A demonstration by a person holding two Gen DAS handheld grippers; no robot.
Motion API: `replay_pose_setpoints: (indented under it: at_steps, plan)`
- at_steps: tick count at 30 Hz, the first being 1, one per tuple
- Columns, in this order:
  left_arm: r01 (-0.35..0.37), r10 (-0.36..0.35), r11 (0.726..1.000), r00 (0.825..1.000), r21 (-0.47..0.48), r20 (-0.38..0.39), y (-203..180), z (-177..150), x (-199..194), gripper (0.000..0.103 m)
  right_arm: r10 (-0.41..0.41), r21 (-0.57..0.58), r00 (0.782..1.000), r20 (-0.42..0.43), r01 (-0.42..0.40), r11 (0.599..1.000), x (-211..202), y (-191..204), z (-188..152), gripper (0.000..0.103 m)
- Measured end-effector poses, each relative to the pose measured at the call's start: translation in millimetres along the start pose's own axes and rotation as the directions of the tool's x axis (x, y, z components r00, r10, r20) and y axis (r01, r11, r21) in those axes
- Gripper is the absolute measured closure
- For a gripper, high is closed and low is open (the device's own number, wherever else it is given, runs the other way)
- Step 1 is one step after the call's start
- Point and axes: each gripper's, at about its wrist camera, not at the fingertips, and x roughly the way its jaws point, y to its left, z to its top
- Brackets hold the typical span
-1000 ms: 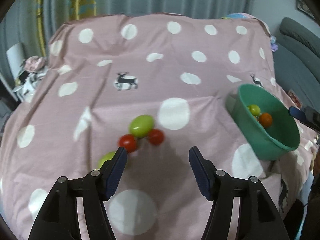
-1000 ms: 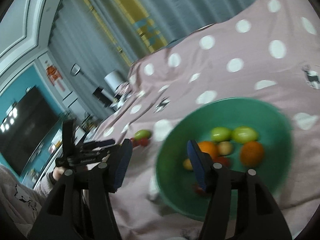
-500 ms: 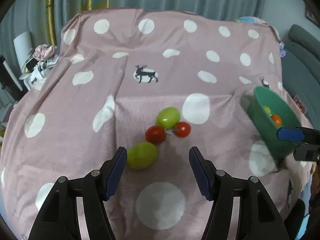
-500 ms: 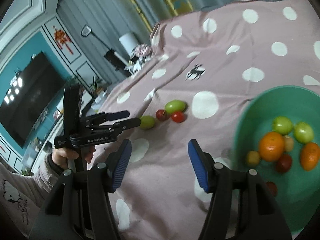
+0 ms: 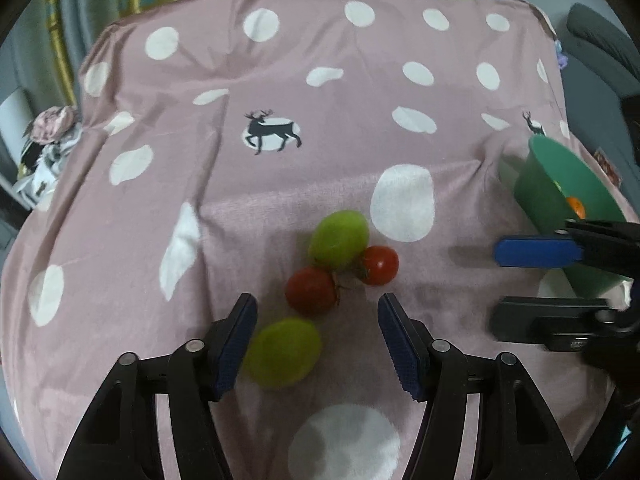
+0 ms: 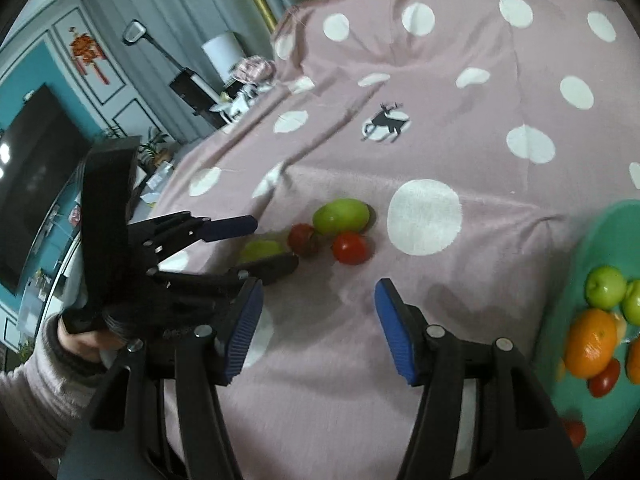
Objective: Organize fruits
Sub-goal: 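Grasp a red cherry tomato with the left tool while the right tool grasps another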
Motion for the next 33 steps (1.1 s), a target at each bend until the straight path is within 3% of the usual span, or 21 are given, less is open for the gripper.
replay_pose_setpoints:
  at_steps: [5, 9, 14, 17, 21, 24, 33]
  plan:
    - [-0.014, 0.016, 0.999, 0.999, 0.031, -0.034, -1, 8, 15, 0.039, -0.008, 0.039, 1.0, -0.029, 0.009, 0.999, 26, -6, 19, 0.046]
    - [-0.005, 0.009, 0.998, 0.998, 0.056, -0.065, -3, 15, 24, 0.052, -0.007, 0.065, 0.998, -0.066, 0.011, 0.998, 45, -10, 27, 0.051]
    - [0.004, 0.003, 0.998, 0.995, 0.065, -0.1, -4, 15, 34, 0.053, -0.002, 0.112, 0.994, -0.11, 0.014, 0.994, 59, -21, 28, 0.053]
    - [0.01, -0.003, 0.998, 0.994, 0.066, -0.111, -3, 14, 39, 0.063, 0.016, 0.123, 0.992, -0.123, 0.0, 0.992, 64, -22, 27, 0.056]
    - [0.006, 0.001, 0.998, 0.994, 0.067, -0.108, -3, 13, 40, 0.063, 0.025, 0.132, 0.992, -0.122, -0.009, 0.991, 66, -25, 26, 0.061]
    - [-0.003, 0.01, 0.997, 0.995, 0.072, -0.096, -5, 14, 39, 0.07, 0.028, 0.122, 0.992, -0.127, -0.012, 0.992, 67, -25, 24, 0.073]
    - [-0.009, 0.013, 0.997, 0.998, 0.08, -0.06, -9, 12, 31, 0.07, 0.03, 0.118, 0.996, -0.088, -0.02, 0.993, 55, -24, 18, 0.073]
